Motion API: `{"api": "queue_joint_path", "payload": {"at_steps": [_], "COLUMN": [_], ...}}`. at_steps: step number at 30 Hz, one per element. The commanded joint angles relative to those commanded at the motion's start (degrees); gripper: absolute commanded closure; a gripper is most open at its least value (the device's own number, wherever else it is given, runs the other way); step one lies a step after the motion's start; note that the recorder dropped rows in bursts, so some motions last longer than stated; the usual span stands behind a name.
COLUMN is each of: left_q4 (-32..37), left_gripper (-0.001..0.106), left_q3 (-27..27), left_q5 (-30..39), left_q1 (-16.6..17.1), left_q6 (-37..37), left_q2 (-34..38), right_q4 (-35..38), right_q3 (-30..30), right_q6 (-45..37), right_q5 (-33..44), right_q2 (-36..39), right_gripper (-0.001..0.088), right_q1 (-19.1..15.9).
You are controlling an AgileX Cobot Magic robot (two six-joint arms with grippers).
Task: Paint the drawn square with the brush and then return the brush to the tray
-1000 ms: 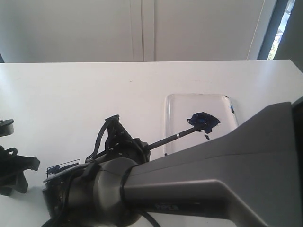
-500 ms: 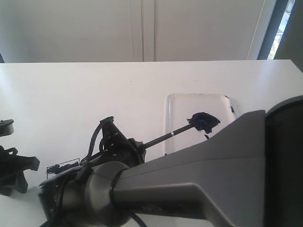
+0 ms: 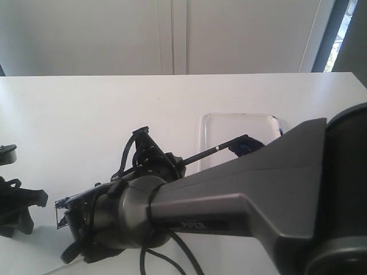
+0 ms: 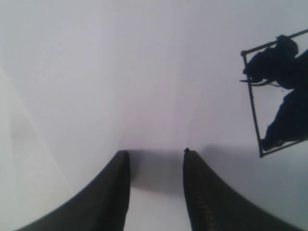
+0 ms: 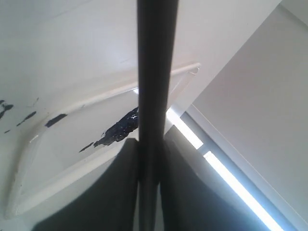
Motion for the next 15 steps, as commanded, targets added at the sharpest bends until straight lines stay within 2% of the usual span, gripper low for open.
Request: {"api": "queue_joint_path", "payload": {"at_steps": [9,15], "left_q4": [0.0,0.0], "left_gripper": [0.062,0.062], "left_q3": [0.0,0.0], "left_q5": [0.0,-0.2], "left_q1": [0.0,0.0], "left_q6": [0.0,0.0], "left_q2": [0.0,0.0], "right_q4": [2.6,2.3], "right_q3": [0.0,0.0], "right_q6": [-0.7,-1.4], "right_q5": [-0.9,-0.5], "right_q2": [0.0,0.0], "right_gripper": [0.0868,0.0868], "right_q1": [2.4,2.5]}}
